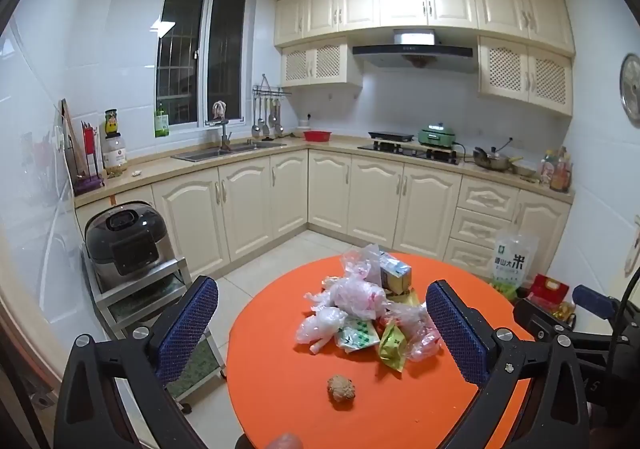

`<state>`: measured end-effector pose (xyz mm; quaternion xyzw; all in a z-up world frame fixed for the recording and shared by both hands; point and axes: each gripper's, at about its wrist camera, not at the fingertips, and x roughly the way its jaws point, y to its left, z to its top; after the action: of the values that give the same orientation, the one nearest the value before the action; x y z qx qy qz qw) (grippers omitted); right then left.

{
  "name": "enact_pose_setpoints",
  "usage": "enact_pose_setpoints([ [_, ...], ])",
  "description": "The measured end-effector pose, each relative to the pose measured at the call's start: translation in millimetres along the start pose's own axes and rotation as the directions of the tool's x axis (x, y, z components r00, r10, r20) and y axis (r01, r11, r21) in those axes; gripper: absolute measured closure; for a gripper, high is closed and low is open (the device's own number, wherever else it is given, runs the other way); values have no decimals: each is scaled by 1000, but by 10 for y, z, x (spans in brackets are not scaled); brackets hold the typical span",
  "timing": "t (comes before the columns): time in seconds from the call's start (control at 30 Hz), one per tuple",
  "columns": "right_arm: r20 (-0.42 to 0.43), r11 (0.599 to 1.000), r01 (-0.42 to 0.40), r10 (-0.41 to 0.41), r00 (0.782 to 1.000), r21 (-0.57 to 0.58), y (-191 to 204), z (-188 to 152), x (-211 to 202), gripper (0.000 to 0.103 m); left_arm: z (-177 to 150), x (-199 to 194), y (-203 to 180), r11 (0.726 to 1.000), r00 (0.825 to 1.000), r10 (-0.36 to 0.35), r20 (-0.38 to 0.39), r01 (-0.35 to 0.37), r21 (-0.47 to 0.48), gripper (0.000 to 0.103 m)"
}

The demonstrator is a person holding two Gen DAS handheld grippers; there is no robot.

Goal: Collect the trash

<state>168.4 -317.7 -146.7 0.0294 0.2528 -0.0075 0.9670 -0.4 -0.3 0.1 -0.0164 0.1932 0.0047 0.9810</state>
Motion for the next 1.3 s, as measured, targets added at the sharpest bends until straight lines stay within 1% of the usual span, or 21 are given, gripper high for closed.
enact_pose_setpoints([
  [0.07,5,1000,2,-2,1000,-4,5,3,1,0,1,4,2,1000,1000,3,0,-3,-2,1],
  [0.13,12,1000,2,-2,1000,-14,32,42,-4,0,5,13,9,1000,1000,-8,-1,8,-8,1],
  [0.2,28,1000,4,-3,1000,-26,59,83,-40,0,62,15,74,1000,1000,-11,3,11,-12,1],
  [0.33,41,999,2,0,999,-49,88,138,-184,0,59,44,156,1000,1000,-3,19,3,-10,1],
  [0.37,37,999,7,-5,999,-46,118,149,-107,0,81,-84,114,1000,1000,1,29,0,-6,1],
  [0.43,41,999,7,-5,999,-49,129,155,-119,0,89,-203,15,1000,999,9,42,-9,-4,1],
  [0.67,46,999,5,-3,999,-49,132,178,-125,0,97,-243,15,1000,999,11,51,-11,-6,1],
  [0.87,56,998,5,-2,998,-56,167,212,-156,0,121,-275,26,1000,999,-1,53,2,-12,1],
  [0.97,61,998,6,-2,998,-58,177,218,-170,0,131,-270,45,1000,999,-19,46,20,-20,1],
  [1.2,74,998,9,-5,997,-60,199,230,-207,0,152,-238,88,999,999,-22,29,23,-33,1],
  [1.3,80,998,11,-6,997,-61,206,233,-214,0,168,-224,108,998,999,-38,27,39,-46,1],
])
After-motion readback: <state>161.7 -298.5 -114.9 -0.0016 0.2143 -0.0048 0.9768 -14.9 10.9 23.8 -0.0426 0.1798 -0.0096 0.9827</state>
